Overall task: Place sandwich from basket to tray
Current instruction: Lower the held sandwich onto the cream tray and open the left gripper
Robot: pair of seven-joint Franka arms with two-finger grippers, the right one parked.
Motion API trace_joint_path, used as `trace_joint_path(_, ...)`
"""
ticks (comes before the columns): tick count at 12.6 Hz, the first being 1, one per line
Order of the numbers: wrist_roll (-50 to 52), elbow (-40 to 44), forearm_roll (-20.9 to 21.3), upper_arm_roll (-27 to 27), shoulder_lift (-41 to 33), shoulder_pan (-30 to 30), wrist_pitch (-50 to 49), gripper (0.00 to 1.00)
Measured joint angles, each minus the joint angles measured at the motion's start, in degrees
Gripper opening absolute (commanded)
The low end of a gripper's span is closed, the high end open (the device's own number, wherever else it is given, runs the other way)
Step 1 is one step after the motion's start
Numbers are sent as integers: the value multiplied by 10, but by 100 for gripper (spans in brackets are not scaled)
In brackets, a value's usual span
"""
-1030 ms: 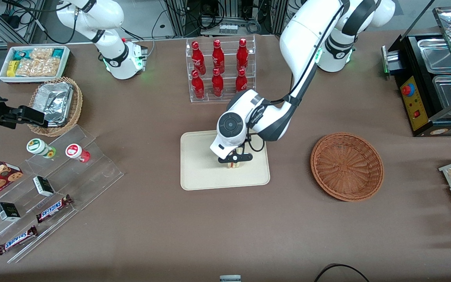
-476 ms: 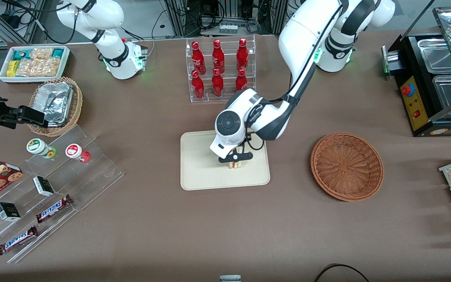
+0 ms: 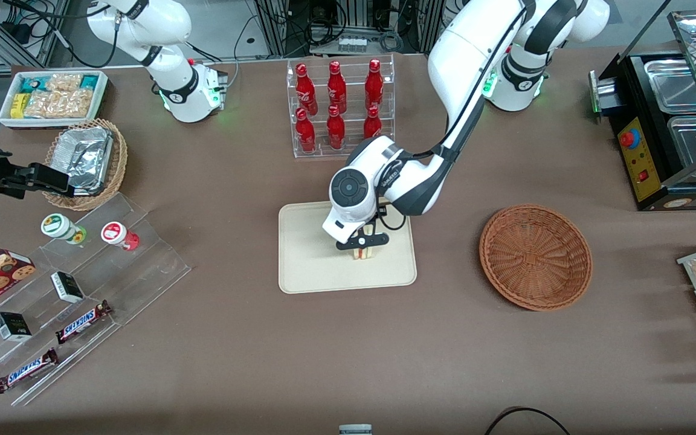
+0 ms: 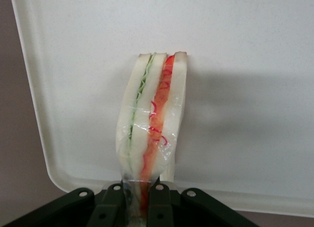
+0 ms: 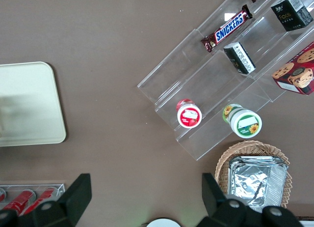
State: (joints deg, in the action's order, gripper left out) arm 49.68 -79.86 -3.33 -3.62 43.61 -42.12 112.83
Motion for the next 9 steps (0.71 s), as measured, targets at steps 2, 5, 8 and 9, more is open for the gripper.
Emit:
trace_joint_path(2, 4, -10, 1, 0, 1, 0, 12, 33)
trace_joint_path(5, 12, -11, 1, 0, 1, -1, 14, 100)
trace_joint_path(8, 13, -11, 1, 0, 1, -2, 14, 100)
trace_joint_path(9, 13, -11, 1, 0, 1, -2, 15, 100)
